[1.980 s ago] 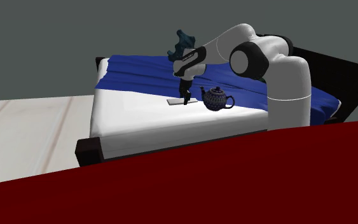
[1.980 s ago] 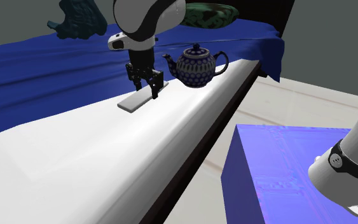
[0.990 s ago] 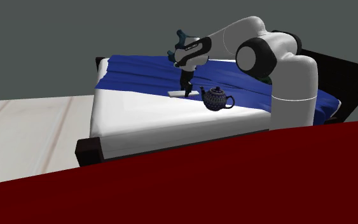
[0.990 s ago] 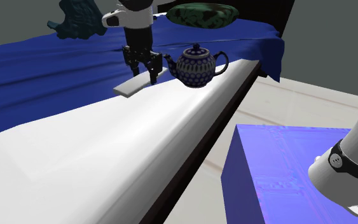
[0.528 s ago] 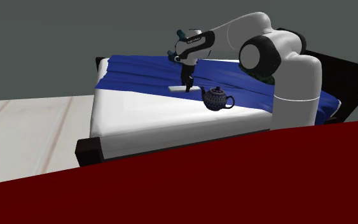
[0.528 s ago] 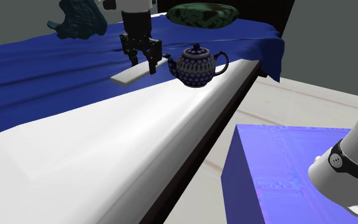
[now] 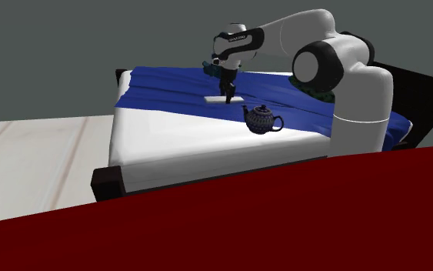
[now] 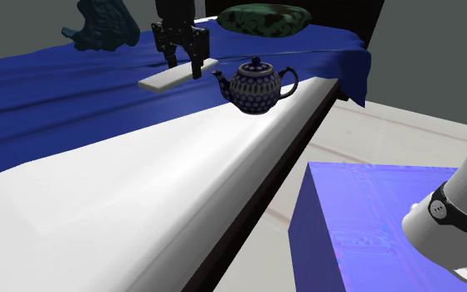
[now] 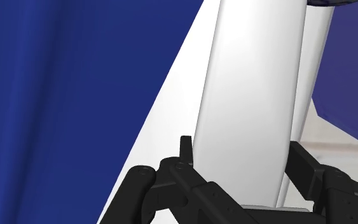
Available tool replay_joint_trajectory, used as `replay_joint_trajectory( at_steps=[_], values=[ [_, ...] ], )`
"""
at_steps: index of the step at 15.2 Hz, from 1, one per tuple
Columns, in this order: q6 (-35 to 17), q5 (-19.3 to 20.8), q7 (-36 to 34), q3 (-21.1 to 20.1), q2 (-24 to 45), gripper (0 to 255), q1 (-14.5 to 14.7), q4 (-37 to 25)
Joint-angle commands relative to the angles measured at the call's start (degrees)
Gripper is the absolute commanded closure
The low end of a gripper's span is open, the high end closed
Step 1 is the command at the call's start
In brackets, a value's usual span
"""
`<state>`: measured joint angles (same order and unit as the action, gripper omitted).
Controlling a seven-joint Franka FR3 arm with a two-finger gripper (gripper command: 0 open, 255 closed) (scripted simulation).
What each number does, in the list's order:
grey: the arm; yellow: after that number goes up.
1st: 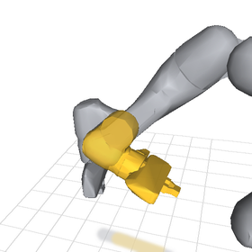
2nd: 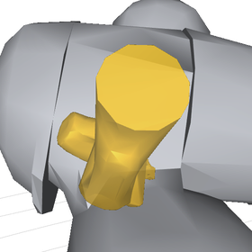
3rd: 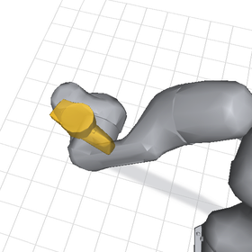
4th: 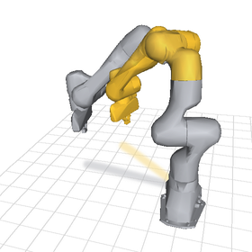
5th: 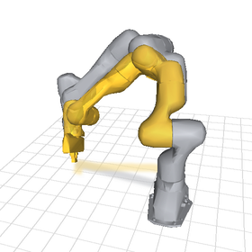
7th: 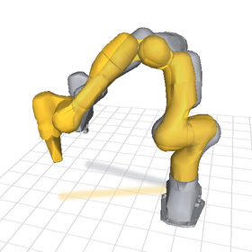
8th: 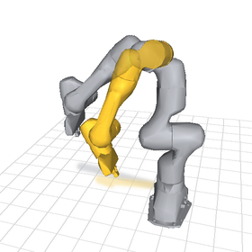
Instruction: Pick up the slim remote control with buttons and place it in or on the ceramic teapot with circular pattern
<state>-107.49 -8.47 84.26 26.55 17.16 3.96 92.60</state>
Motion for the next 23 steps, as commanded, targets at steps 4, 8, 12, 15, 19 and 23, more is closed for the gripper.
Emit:
replay_joint_trajectory(
  at_steps=[4, 8, 12, 15, 19, 23],
  values=[
    [3.6, 0.3, -0.2, 0.2, -0.4, 255, -0.2, -3.3],
    [6.7, 0.4, -0.3, 0.3, -0.4, 255, -0.4, -6.3],
    [9.8, 0.3, -0.4, 0.4, -0.3, 255, -0.7, -9.6],
    [12.1, 0.3, -0.4, 0.4, 0.0, 255, -0.9, -12.2],
    [9.7, 2.9, 2.3, 2.0, -6.5, 255, -1.5, -3.8],
    [8.1, 5.5, 5.1, 3.7, -12.1, 255, -2.6, 2.9]
  ],
)
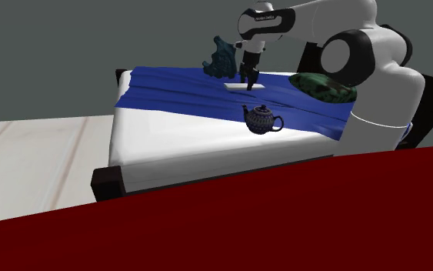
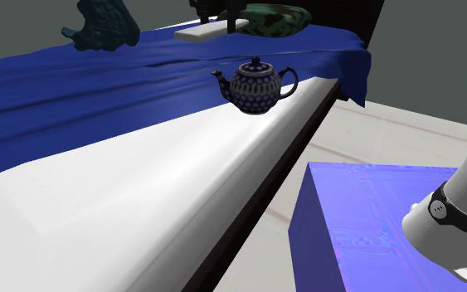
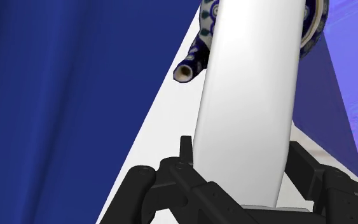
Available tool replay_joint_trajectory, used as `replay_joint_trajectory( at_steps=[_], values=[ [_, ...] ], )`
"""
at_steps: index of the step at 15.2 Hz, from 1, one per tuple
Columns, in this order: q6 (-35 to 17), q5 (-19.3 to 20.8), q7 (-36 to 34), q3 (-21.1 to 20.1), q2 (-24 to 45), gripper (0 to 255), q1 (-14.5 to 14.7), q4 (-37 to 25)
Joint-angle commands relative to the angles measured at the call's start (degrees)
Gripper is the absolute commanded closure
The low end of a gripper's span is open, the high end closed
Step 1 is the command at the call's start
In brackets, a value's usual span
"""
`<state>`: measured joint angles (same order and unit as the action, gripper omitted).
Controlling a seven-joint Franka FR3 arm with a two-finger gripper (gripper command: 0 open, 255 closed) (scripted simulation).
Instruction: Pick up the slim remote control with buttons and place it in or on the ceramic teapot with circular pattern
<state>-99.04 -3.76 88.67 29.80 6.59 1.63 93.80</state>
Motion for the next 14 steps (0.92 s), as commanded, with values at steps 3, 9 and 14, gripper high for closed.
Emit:
replay_joint_trajectory(
  at_steps=[3, 9, 14],
  values=[
    [-1.1, 2.6, 3.0, 1.7, -5.3, 255, -1.5, 5.7],
    [-2.5, 5.5, 7.0, 4.1, -10.4, 255, -3.8, 11.4],
    [-6.3, 5.4, 7.1, 4.2, -10.2, 255, -3.8, 15.1]
  ],
)
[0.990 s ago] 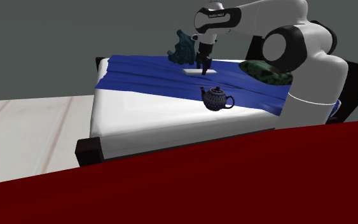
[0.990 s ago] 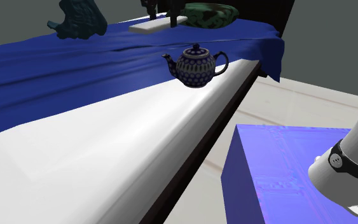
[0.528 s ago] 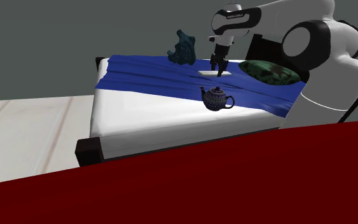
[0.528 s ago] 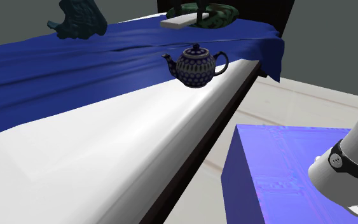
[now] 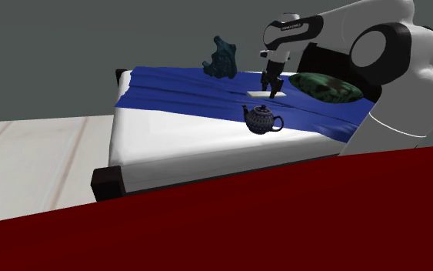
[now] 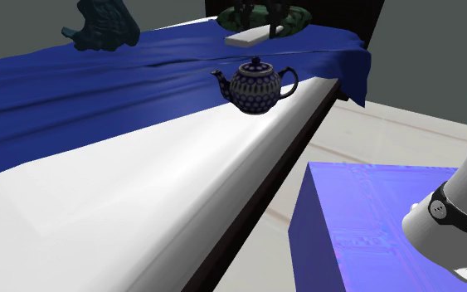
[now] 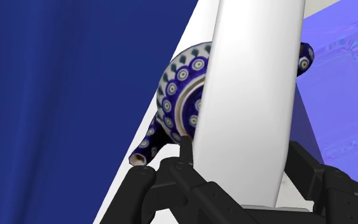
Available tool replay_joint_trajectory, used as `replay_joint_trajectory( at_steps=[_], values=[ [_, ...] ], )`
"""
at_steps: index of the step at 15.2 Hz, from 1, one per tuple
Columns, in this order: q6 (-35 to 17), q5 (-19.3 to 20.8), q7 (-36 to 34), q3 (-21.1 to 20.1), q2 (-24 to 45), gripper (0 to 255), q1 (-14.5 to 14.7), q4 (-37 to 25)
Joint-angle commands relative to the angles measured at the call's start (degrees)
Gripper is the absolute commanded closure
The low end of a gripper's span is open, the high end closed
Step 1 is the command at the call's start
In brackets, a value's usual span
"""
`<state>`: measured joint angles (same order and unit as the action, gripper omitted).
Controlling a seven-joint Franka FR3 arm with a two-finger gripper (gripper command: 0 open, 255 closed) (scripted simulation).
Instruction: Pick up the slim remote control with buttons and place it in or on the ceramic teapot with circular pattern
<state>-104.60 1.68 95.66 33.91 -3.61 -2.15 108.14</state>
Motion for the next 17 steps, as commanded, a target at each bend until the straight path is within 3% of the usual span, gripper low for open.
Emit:
replay_joint_trajectory(
  at_steps=[1, 8, 16, 17],
  values=[
    [-1.5, 0.0, 0.1, 0.1, 0.1, 255, -0.1, 1.4],
    [-6.6, -0.5, 0.5, 0.3, 1.0, 255, -0.2, 5.7],
    [-6.6, -0.5, 0.5, 0.3, 1.0, 255, -0.2, 5.7],
    [-6.6, -0.5, 0.5, 0.3, 1.0, 0, -0.2, 5.7]
  ],
)
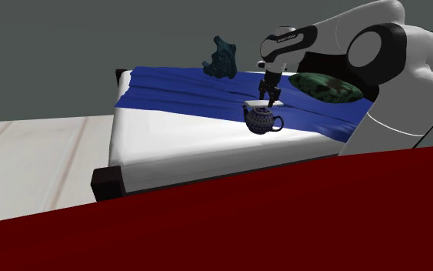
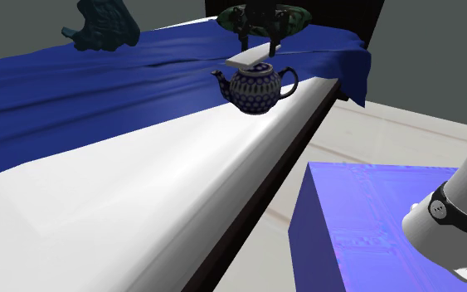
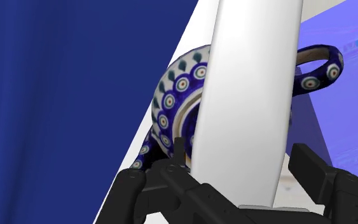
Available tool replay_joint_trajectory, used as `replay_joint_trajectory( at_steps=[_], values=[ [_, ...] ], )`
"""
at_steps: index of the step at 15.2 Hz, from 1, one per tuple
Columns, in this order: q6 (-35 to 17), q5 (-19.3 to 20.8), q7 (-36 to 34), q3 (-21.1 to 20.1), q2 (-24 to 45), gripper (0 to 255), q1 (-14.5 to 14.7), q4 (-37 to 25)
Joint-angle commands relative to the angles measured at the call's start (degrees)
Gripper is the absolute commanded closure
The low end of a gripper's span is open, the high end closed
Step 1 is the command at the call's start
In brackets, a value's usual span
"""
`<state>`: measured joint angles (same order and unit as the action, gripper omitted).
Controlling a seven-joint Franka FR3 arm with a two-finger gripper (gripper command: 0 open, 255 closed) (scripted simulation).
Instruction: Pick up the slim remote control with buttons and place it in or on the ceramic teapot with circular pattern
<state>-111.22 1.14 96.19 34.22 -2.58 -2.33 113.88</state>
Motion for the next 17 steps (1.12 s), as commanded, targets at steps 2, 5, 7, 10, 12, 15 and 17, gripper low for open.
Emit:
replay_joint_trajectory(
  at_steps=[2, 5, 7, 10, 12, 15, 17],
  values=[
    [0.0, 0.0, 0.0, 0.0, 0.0, 0, 0.0, 0.0],
    [0.0, 0.0, 0.0, 0.0, 0.0, 0, 0.0, 0.0],
    [3.8, 0.4, -0.3, -0.1, -0.7, 0, 0.1, -3.2],
    [7.2, 0.5, -0.4, -0.2, -1.0, 0, 0.1, -6.4],
    [7.2, 0.5, -0.4, -0.2, -1.0, 0, 0.1, -6.3],
    [7.2, 0.5, -0.4, -0.2, -1.0, 0, 0.1, -6.4],
    [7.2, 0.5, -0.4, -0.2, -1.0, 0, 0.1, -6.4]
  ],
)
